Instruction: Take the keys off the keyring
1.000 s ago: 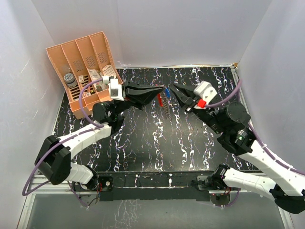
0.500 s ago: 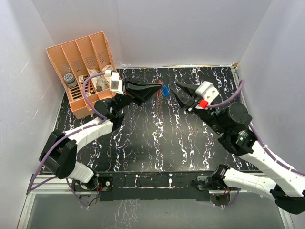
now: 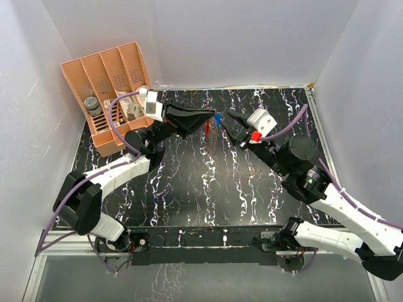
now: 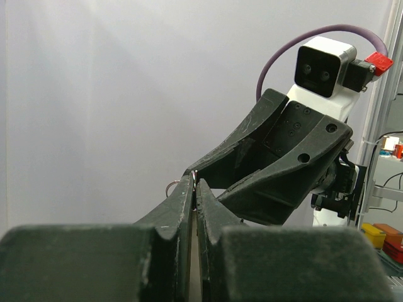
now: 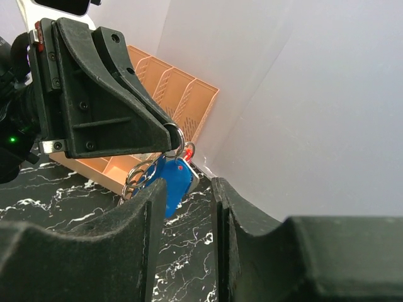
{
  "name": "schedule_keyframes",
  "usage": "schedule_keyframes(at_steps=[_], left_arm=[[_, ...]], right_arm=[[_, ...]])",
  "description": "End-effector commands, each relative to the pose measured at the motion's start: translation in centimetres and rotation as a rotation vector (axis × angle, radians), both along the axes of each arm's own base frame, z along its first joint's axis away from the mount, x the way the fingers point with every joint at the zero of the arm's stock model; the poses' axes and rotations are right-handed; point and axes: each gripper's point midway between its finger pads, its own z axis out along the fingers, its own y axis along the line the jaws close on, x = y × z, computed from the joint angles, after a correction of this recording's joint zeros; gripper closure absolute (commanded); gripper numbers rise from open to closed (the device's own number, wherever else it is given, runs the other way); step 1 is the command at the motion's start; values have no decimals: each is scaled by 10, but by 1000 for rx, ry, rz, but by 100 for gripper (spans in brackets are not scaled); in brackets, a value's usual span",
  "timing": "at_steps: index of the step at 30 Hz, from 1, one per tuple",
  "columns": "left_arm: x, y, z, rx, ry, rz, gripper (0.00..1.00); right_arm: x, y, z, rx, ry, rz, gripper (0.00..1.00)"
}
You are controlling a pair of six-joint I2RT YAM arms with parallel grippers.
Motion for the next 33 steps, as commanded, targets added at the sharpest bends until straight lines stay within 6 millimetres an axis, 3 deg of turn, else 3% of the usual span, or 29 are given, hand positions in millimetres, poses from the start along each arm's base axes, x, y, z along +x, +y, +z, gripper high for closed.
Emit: schedule_keyframes(at_steps=[1, 10, 24, 33], left_arm=[[-34, 24, 45, -156, -191, -25, 100], [-32, 23, 46, -162, -153, -53, 100], [-39, 24, 51, -164, -147, -93, 100], [-41, 25, 55, -172, -140, -105, 100]], right_arm=[[-2, -5, 28, 67, -67, -8, 67], [3, 1, 30, 52, -92, -12, 64], [8, -15, 41, 69, -143, -99, 59], [11, -15, 40, 76, -140, -110, 59]])
